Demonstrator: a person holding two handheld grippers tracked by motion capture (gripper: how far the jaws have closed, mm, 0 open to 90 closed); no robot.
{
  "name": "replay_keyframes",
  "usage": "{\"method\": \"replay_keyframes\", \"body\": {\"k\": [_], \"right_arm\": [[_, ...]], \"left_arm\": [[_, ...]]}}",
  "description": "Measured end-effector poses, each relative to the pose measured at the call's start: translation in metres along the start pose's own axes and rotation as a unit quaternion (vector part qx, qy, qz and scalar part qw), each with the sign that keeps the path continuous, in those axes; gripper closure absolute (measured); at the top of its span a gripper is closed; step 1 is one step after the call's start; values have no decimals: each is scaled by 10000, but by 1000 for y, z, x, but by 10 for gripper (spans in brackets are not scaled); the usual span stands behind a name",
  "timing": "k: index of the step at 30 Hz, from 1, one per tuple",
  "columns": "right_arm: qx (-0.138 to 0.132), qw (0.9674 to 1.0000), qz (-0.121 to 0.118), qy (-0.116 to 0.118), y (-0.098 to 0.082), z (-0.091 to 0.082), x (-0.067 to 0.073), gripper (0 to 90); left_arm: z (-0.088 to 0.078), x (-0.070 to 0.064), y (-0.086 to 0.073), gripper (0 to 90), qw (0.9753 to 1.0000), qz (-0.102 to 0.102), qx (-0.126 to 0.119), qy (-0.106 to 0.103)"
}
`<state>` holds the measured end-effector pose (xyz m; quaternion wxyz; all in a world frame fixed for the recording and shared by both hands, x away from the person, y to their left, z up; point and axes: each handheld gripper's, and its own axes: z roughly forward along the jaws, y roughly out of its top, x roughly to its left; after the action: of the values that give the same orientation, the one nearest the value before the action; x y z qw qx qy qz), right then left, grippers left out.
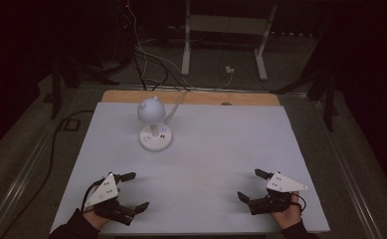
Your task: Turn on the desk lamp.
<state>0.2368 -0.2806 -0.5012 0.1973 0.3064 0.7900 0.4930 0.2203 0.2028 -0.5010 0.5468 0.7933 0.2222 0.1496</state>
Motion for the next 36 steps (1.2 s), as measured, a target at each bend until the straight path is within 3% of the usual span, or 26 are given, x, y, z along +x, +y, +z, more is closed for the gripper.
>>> {"method": "replay_keyframes", "body": {"k": [9,27,36], "right_arm": [[19,9999,-112,-26,1,0,2,0],[34,10000,-84,-40,-1,1,3,0],[-49,9999,-132,10,1,1,4,0]], "left_arm": [[-1,0,1,4,10000,6,-3,-23],[5,3,2,4,10000,-15,43,-87],[2,1,1,4,10000,-13,51,-15]]}}
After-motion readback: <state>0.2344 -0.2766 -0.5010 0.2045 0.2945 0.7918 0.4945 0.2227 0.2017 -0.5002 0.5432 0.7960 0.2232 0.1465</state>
